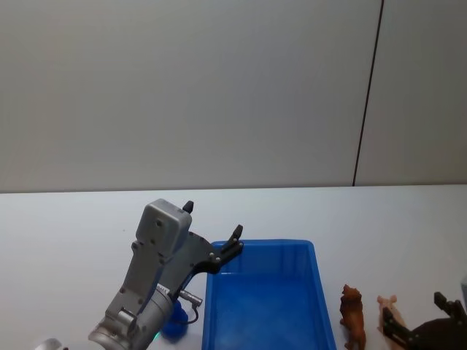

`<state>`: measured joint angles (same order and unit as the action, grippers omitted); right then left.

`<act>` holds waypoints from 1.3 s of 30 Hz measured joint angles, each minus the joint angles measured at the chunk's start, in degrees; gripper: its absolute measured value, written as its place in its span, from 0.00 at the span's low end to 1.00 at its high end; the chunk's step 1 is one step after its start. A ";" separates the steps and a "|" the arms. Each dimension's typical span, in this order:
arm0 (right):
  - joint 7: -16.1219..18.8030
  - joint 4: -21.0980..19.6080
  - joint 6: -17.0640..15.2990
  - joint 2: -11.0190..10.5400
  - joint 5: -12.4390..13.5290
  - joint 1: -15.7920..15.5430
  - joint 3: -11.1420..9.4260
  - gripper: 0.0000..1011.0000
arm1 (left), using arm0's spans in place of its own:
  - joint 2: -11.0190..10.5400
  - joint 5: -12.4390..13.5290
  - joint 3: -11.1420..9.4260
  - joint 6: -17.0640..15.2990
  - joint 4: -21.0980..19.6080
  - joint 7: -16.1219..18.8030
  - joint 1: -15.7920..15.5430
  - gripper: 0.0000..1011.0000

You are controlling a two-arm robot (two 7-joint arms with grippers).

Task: Pick up the two dolls from the table and place them into the box.

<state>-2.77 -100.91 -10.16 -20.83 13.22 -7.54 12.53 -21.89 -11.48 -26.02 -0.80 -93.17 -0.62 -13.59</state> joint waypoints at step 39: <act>3.02 9.26 3.83 2.87 -3.14 0.95 1.00 0.37 | 0.00 0.00 0.00 0.00 0.00 0.00 0.00 0.99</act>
<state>0.24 -91.65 -6.33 -17.96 10.08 -6.59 13.52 -21.89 -11.48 -26.03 -0.80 -93.17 -0.62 -13.59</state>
